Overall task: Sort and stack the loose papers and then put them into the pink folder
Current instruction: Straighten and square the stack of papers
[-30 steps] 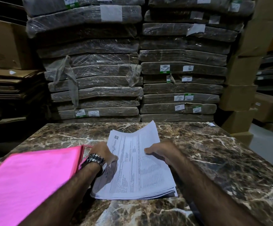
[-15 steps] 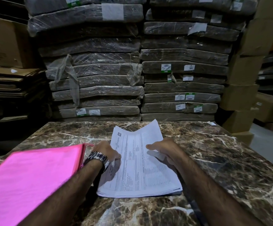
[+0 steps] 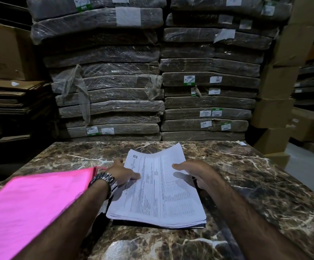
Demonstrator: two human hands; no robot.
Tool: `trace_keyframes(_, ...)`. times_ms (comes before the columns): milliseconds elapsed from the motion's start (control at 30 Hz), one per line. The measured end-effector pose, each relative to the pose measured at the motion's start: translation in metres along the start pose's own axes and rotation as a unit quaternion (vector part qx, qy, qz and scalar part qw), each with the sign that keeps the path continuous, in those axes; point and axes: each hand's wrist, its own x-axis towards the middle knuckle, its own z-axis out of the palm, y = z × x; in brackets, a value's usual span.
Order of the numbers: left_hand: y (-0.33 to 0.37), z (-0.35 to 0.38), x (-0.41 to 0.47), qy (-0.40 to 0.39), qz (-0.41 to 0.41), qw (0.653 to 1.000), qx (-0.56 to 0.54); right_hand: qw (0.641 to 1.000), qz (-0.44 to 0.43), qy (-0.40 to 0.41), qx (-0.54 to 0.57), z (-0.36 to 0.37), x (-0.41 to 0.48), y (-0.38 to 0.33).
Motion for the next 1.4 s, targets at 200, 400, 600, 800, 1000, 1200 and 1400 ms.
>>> trace_keyframes(200, -0.011, 0.001, 0.018, -0.046, 0.060, 0.997, 0.000, 0.999, -0.046, -0.004, -0.002, -0.006, 0.000, 0.007)
trace_keyframes(400, -0.022, -0.004, 0.025, -0.106, 0.095, 0.990, 0.011, 0.992, -0.104, -0.063, 0.032, -0.021, -0.001, 0.023)
trace_keyframes(600, -0.025, 0.001, 0.032, -0.166, 0.086, 0.979, -0.084, 0.988, -0.074, -0.118, 0.064, -0.026, 0.002, 0.029)
trace_keyframes(800, -0.026, 0.006, 0.032, -0.186, 0.110, 0.971, -0.106, 0.983, -0.058, -0.151, 0.089, -0.026, 0.002, 0.022)
trace_keyframes(1000, -0.020, 0.002, 0.019, -0.159, 0.158, 0.962, -0.158, 0.963, -0.068, -0.202, 0.166, -0.032, -0.001, 0.033)
trace_keyframes(1200, -0.022, 0.008, 0.022, -0.131, 0.170, 0.975, -0.054, 0.988, -0.098, -0.112, 0.049, -0.041, -0.004, 0.036)
trace_keyframes(1400, -0.018, 0.021, 0.015, -0.128, 0.110, 0.985, -0.026, 0.993, -0.095, -0.057, -0.042, -0.034, -0.007, 0.040)
